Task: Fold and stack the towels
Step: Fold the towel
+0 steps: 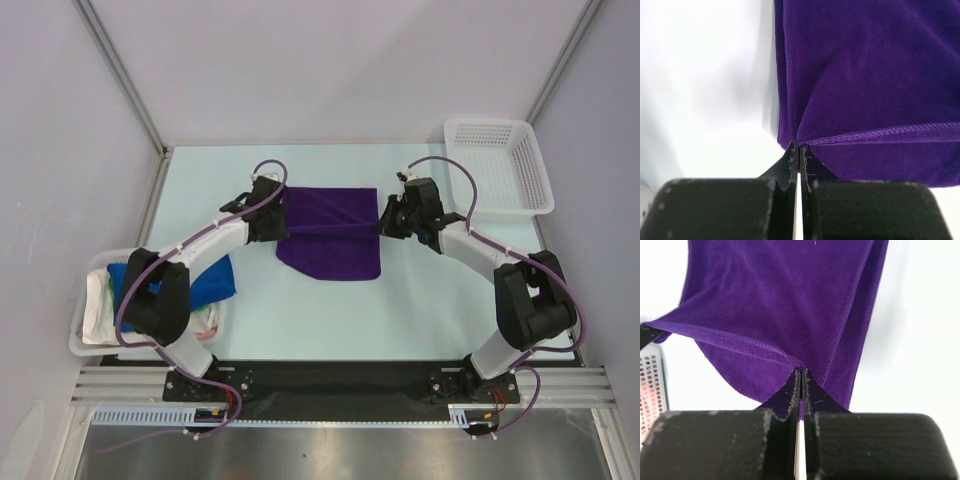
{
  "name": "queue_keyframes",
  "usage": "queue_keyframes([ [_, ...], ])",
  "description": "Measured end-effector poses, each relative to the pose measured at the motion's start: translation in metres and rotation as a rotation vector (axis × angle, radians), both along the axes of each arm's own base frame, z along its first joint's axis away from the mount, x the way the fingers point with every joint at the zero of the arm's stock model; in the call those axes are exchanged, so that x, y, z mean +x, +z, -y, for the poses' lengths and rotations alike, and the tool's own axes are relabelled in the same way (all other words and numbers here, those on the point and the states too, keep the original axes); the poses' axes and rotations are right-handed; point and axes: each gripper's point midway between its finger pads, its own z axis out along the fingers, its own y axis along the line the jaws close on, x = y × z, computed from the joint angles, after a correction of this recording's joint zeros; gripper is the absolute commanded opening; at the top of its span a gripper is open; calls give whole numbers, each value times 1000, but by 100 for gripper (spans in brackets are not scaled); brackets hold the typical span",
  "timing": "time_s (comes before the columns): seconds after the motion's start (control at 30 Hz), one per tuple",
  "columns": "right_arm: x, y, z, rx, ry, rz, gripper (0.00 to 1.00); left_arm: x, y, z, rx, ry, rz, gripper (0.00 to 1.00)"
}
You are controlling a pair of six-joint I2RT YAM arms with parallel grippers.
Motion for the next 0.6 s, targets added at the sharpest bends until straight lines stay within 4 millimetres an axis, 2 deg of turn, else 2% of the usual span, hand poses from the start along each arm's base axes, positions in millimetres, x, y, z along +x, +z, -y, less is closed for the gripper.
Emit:
queue_keyframes([
  [0.33, -24, -6, 3, -25, 11, -10, 0, -26, 8, -3, -27, 0, 19, 0],
  [0.6, -36, -13, 7, -40, 9, -22, 0, -37, -3, -2, -31, -12, 0, 0],
])
